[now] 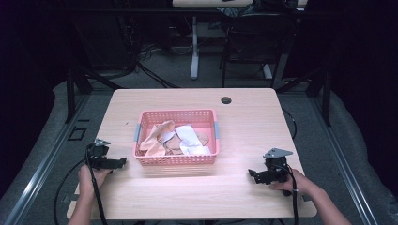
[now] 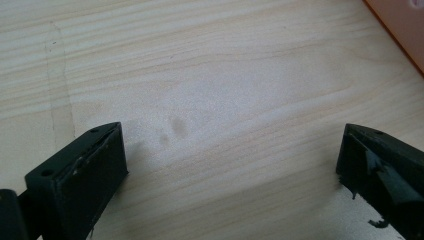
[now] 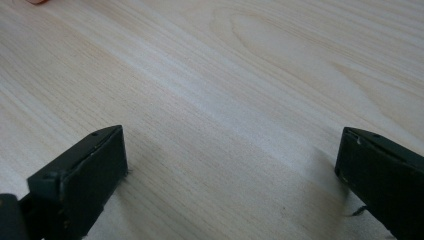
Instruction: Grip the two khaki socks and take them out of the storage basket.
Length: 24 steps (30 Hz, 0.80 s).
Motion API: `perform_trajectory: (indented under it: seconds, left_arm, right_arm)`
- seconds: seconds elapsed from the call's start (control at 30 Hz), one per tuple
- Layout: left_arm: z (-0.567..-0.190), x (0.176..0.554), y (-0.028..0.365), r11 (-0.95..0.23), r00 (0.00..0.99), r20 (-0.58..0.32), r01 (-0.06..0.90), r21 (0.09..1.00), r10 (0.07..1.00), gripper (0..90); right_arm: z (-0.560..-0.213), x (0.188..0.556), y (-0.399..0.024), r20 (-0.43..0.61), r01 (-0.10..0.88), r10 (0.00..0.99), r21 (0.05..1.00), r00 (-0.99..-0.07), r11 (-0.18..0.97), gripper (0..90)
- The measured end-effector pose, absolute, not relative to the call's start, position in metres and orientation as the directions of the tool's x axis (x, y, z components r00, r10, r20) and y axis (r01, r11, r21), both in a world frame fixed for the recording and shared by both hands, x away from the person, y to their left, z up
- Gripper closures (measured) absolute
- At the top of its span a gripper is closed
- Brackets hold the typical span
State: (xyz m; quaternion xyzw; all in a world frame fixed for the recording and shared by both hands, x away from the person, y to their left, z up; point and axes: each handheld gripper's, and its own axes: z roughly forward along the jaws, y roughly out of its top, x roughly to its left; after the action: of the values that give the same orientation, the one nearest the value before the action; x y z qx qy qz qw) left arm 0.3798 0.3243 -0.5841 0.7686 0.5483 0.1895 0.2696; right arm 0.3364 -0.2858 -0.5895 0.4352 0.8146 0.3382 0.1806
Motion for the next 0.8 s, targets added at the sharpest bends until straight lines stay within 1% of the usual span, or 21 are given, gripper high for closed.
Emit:
perform_trajectory:
  seconds: [0.8]
  left_arm:
    - [-0.5835, 0.3798, 0.3237, -0.254, 0.325, -0.002, 0.745, 0.617, 0.946, 0.0]
  right_arm:
    - [-0.5896, 0.3365, -0.2858, 0.001, 0.587, 0.831, 0.708, -0.556, 0.392, 0.0]
